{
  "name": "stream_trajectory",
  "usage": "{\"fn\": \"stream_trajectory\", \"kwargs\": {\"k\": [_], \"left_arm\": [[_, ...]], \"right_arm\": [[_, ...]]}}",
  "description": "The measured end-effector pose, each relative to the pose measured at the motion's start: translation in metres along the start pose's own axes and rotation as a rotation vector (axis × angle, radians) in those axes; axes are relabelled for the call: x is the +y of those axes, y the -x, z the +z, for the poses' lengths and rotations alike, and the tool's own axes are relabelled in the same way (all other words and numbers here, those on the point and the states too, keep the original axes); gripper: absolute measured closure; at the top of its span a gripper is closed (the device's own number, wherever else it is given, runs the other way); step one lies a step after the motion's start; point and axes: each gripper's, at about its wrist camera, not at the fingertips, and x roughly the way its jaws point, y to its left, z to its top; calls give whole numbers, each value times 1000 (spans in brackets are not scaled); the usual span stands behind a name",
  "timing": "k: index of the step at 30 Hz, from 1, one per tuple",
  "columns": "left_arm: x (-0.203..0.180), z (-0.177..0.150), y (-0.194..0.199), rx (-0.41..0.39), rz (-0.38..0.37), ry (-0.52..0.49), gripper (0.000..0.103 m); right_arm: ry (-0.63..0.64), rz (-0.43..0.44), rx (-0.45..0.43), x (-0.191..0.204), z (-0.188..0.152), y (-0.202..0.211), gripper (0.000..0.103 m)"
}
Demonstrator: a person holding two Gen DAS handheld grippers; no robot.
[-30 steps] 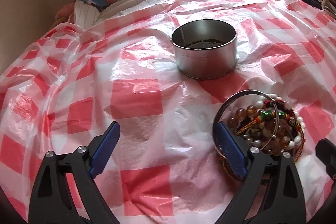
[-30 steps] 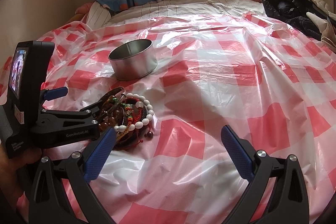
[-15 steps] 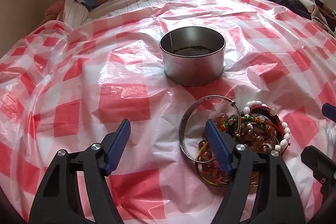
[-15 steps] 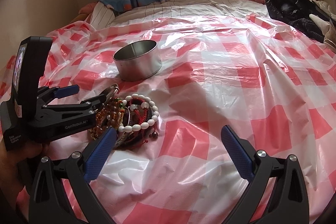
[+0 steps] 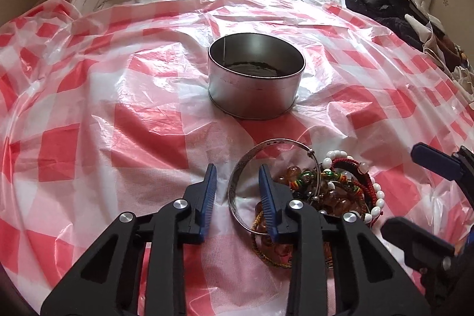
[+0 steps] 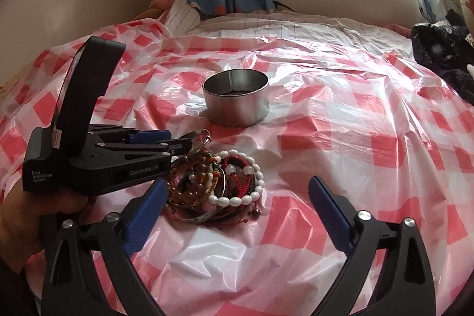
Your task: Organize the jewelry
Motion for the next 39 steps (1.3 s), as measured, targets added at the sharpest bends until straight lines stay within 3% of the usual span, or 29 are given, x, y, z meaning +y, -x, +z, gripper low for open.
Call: {"fn": "stream_trajectory", "kwargs": {"k": [2, 4, 6, 8, 14, 24, 30, 31, 32, 33, 39], "left_arm": [[-2, 1, 0, 6, 15, -15, 92], [-2, 2, 2, 11, 24, -25, 100], [1, 3, 6, 11, 9, -19, 101], [0, 5, 11, -1, -6, -30, 103], [-2, 0, -1, 51, -31, -33, 102], [1, 1, 2, 25, -45, -11, 101], [-1, 2, -2, 24, -38, -12, 99], [0, 2, 0, 15, -35, -10, 98], [-1, 3, 1, 9, -34, -10, 98], [-1, 3, 2, 2, -31, -13, 97], [-1, 4, 4, -11, -18, -14, 92]], "right_arm": [[4, 36, 25, -2, 5, -10, 48], [-7, 82, 55, -4, 9, -20, 60], [-15, 109, 73, -6, 10, -26, 64], [-12, 139, 91, -3, 10, -32, 80], [-8, 174, 133, 1, 9, -42, 95], [-93, 145, 40, -27, 7, -9, 96], [-117, 116, 65, -35, 6, -14, 95], [-123, 114, 70, -36, 5, -15, 87], [-126, 102, 64, -36, 5, -15, 70], [-125, 93, 57, -36, 4, -14, 61], [-133, 103, 81, -36, 1, -20, 61]]}}
